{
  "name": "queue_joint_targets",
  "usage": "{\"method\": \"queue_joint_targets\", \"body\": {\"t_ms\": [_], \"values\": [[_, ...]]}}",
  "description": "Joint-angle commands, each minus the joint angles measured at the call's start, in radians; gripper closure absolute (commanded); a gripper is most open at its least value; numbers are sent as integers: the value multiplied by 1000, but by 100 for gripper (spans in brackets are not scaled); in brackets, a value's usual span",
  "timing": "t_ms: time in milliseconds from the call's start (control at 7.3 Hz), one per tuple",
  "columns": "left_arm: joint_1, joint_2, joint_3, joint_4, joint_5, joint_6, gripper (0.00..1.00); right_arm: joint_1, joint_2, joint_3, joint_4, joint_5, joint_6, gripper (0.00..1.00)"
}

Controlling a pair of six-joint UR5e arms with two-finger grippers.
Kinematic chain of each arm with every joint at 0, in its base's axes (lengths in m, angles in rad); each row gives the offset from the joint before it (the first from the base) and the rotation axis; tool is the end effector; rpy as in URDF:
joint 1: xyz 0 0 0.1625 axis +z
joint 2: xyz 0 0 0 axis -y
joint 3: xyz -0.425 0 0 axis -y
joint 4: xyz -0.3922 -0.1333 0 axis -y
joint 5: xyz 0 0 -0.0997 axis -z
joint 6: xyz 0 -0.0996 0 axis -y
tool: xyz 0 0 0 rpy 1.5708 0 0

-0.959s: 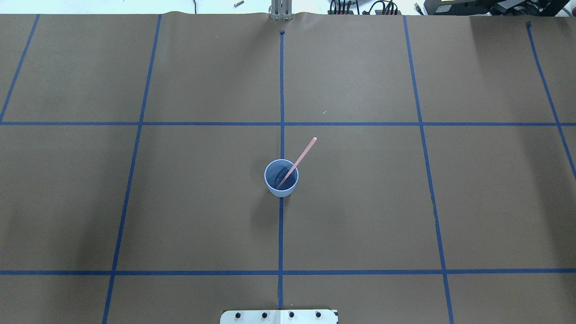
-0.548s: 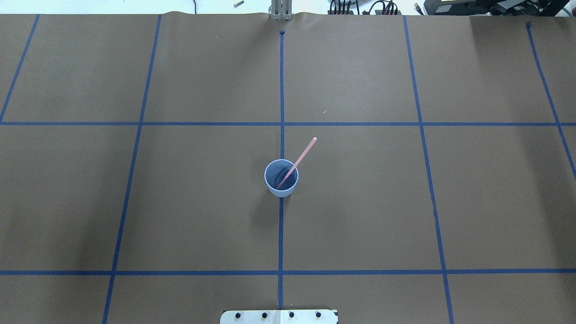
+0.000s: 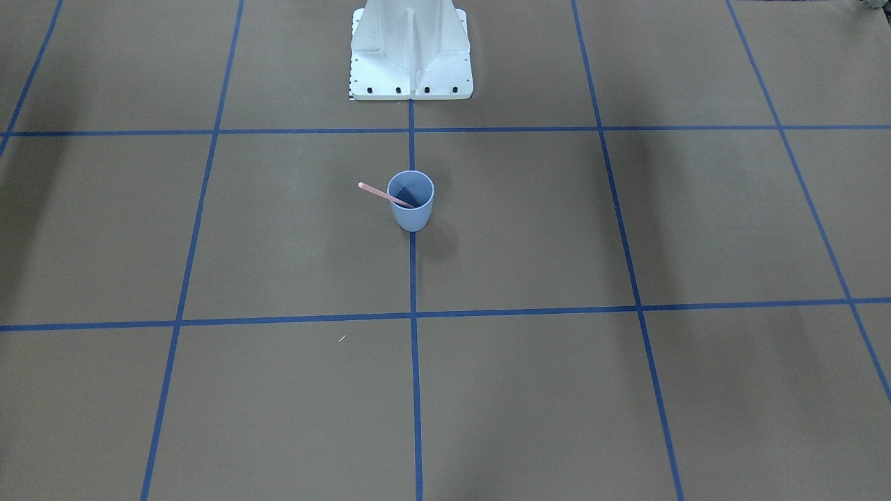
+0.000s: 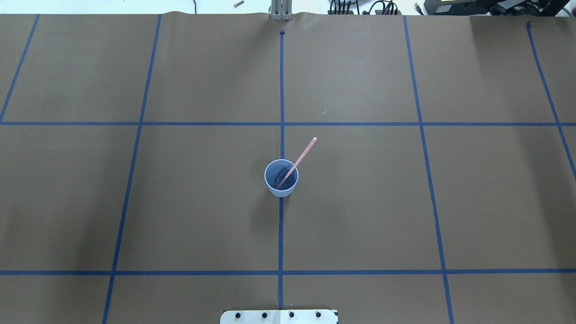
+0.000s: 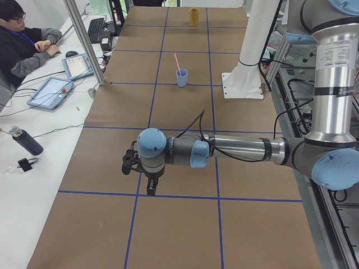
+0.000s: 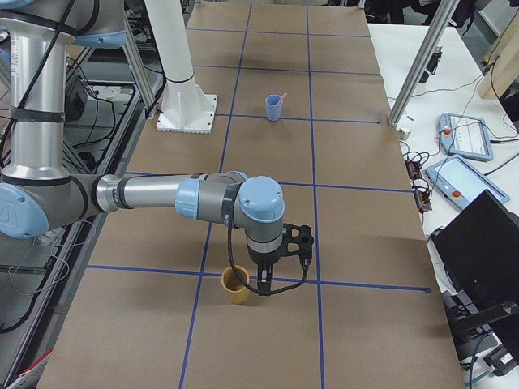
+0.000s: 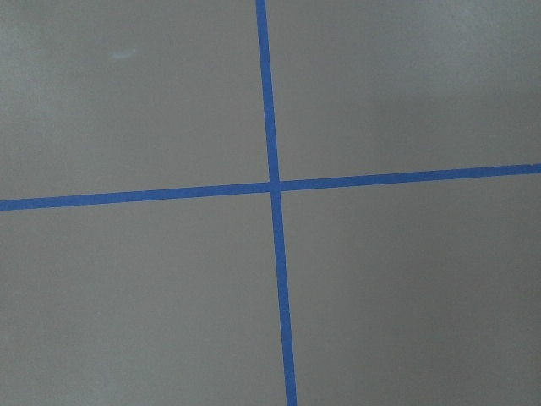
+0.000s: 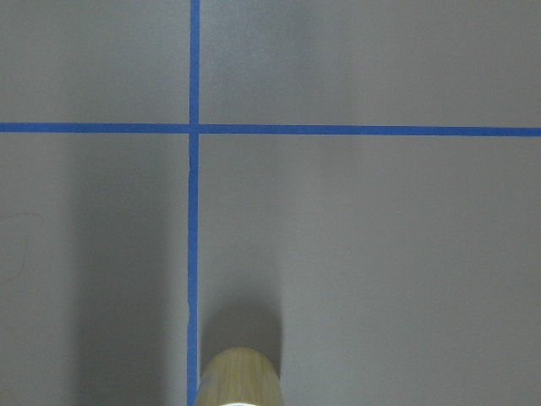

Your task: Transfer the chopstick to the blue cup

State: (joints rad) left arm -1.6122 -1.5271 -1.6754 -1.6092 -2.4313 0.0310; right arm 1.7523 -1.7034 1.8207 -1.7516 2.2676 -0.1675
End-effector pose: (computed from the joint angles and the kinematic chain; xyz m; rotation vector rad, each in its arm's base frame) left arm -0.0775 -0.4758 0.6180 0.1242 0.8558 0.0330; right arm 0.1455 -0.4084 0.6204 0.0610 -0.6966 0.0356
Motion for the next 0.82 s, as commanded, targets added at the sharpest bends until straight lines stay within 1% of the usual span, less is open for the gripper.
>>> {"method": "queue_joint_targets", "body": {"t_ms": [0,137,274,685], "values": [[0,-1,0,0,0,0,1,-26,4,3,20,1,12,0],[0,-1,0,0,-2,-2,1,-40,4,2,61,0,55,0],[0,-1,2,0,-2,0,1,-46,2,2,78,1,71,0],[0,-2,-18,0,0,-2,1,-76,2,-1,80,6,72,0]]}}
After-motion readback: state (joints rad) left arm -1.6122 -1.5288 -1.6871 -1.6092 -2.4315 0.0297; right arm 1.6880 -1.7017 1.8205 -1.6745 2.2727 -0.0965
